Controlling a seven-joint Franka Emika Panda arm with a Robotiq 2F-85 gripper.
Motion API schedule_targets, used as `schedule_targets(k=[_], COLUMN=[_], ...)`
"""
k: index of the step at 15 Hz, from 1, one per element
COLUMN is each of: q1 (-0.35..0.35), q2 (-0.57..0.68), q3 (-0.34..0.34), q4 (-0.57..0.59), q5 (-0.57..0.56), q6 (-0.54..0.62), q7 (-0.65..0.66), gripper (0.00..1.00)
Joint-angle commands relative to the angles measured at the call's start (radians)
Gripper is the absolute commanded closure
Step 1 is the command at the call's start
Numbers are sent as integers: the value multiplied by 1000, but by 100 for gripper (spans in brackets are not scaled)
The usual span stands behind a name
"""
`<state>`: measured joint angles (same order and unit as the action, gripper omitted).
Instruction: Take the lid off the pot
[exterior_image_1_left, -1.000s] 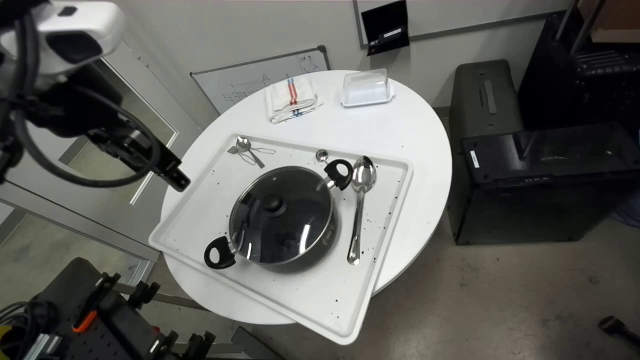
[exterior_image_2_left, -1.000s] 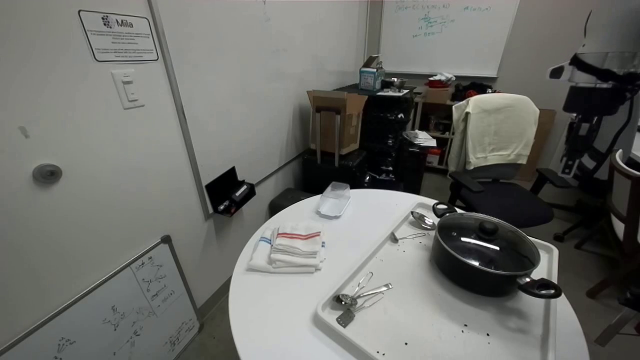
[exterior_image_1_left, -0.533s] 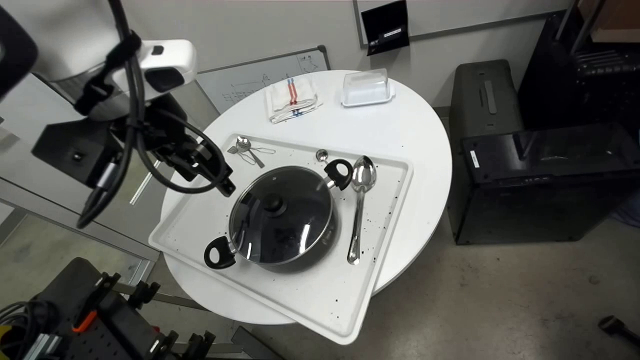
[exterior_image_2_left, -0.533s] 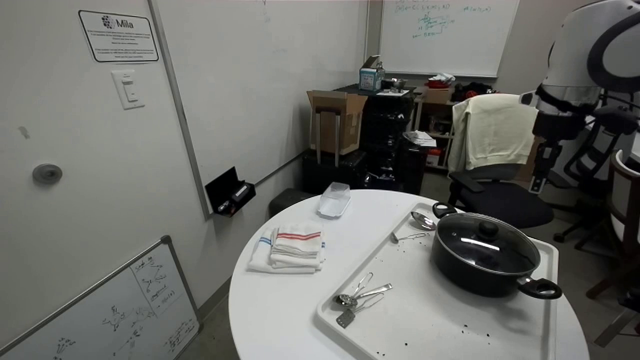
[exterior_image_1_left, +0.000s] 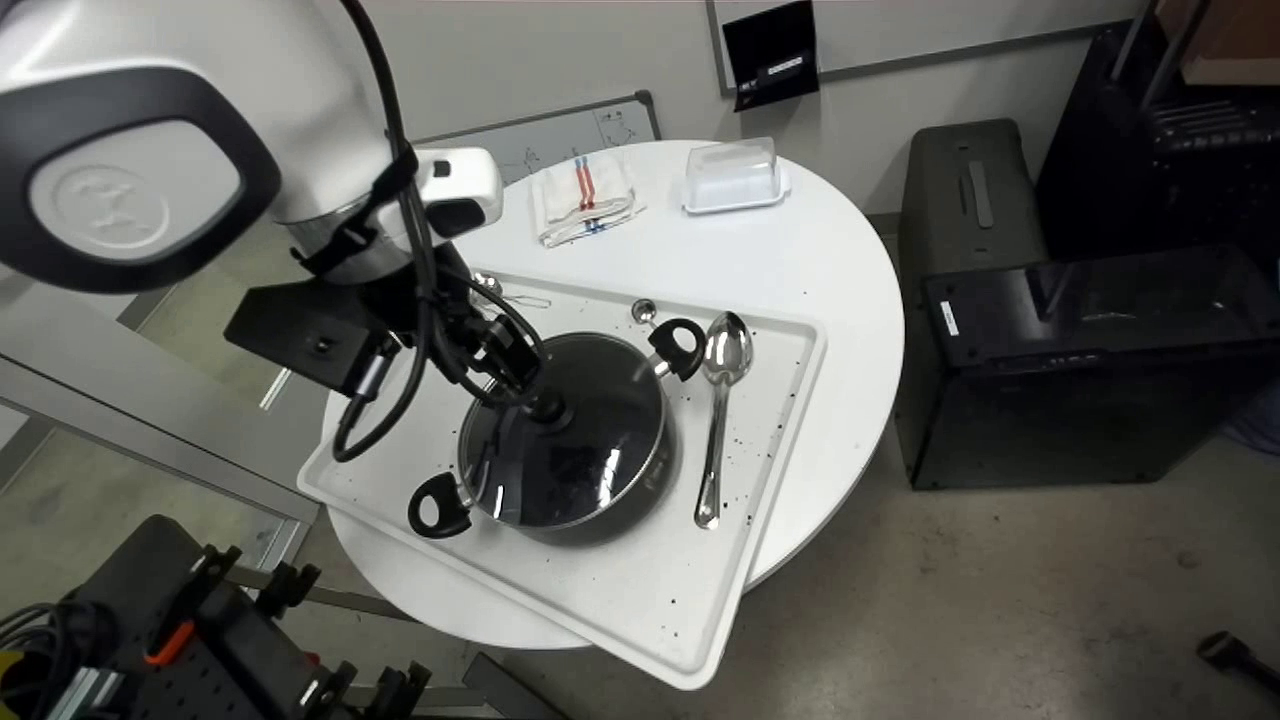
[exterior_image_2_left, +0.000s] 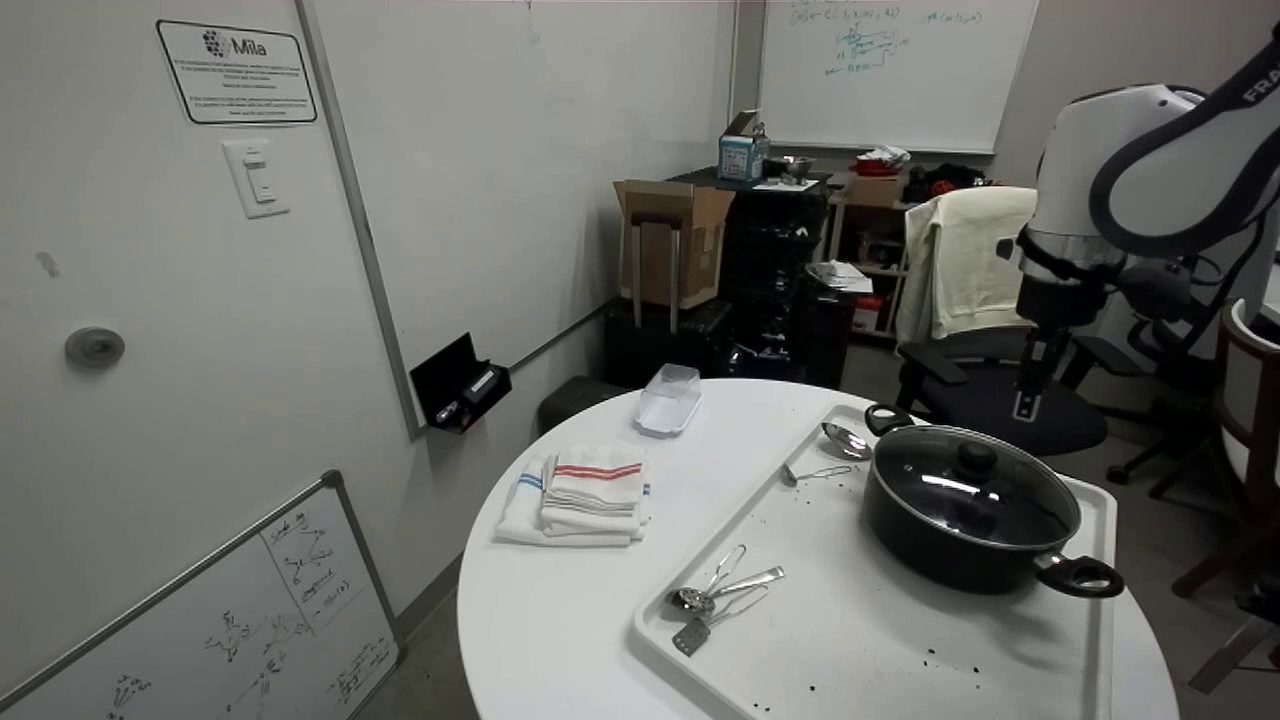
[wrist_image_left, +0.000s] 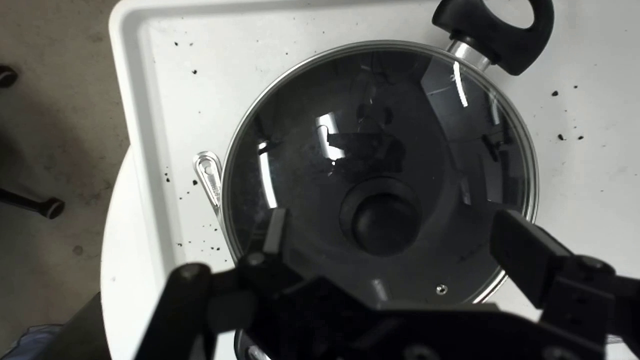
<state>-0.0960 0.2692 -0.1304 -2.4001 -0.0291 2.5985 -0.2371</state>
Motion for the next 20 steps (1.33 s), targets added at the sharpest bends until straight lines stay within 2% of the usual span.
schedule_targets(k=[1, 10, 20], q1=[-30, -34, -30], q2=[97, 242, 292], q3=[33, 59, 65], q4=[64, 133, 157], q5=[14, -7, -17], q6=[50, 131, 155], q7=[1, 19, 21], gripper=[0, 0, 0])
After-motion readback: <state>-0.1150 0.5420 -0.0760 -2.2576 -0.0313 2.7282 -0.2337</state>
